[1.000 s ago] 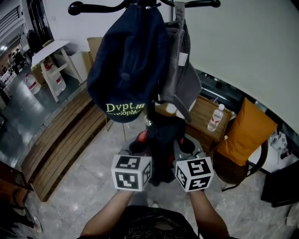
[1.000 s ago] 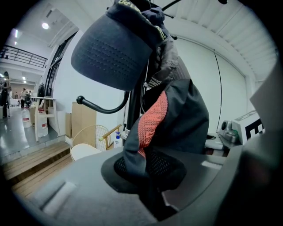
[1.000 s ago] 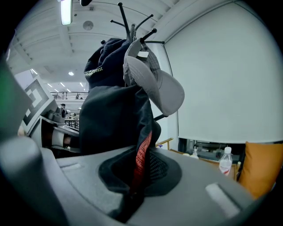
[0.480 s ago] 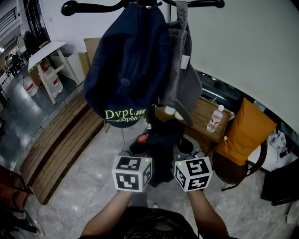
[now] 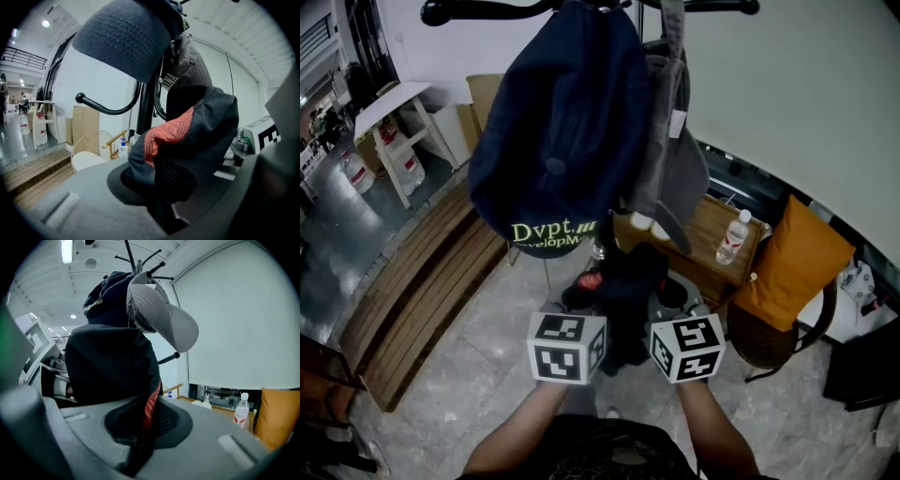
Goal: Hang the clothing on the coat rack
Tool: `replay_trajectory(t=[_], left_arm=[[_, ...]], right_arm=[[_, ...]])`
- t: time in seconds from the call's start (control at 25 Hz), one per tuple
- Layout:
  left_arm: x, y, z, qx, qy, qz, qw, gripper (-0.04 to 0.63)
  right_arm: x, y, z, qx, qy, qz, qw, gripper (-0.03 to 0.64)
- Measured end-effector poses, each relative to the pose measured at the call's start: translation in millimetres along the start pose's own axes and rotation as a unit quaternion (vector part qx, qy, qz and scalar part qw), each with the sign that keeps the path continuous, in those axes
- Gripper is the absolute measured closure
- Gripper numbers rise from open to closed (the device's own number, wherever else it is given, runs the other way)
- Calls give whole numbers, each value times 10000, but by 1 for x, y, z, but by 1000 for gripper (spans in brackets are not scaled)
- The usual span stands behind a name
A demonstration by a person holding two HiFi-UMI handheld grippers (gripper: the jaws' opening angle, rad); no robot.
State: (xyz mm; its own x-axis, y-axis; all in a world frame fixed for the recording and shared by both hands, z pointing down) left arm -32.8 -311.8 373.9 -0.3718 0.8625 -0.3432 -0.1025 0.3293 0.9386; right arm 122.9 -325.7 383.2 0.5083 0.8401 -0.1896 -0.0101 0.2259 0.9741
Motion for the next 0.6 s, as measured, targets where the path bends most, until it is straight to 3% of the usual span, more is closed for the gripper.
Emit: replay_trajectory(t=[0.6], left_arm=[[-3,9,-1,2,14,-110,9999,560]], right_arm=[[-2,10,2,-11,41,-125,9999,597]])
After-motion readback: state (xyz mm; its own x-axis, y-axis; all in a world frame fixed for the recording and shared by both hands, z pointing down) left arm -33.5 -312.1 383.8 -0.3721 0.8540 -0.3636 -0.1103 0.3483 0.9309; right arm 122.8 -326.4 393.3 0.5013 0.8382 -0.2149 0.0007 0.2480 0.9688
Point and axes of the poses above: the fingertips, and each gripper's own axes: x backward along the fingers, z to its right, y out of its underside, the point moved 8 cm from there along x, backward along the fingers, and after that the axes turned 5 degrees about -x, right-handed, at the moved point
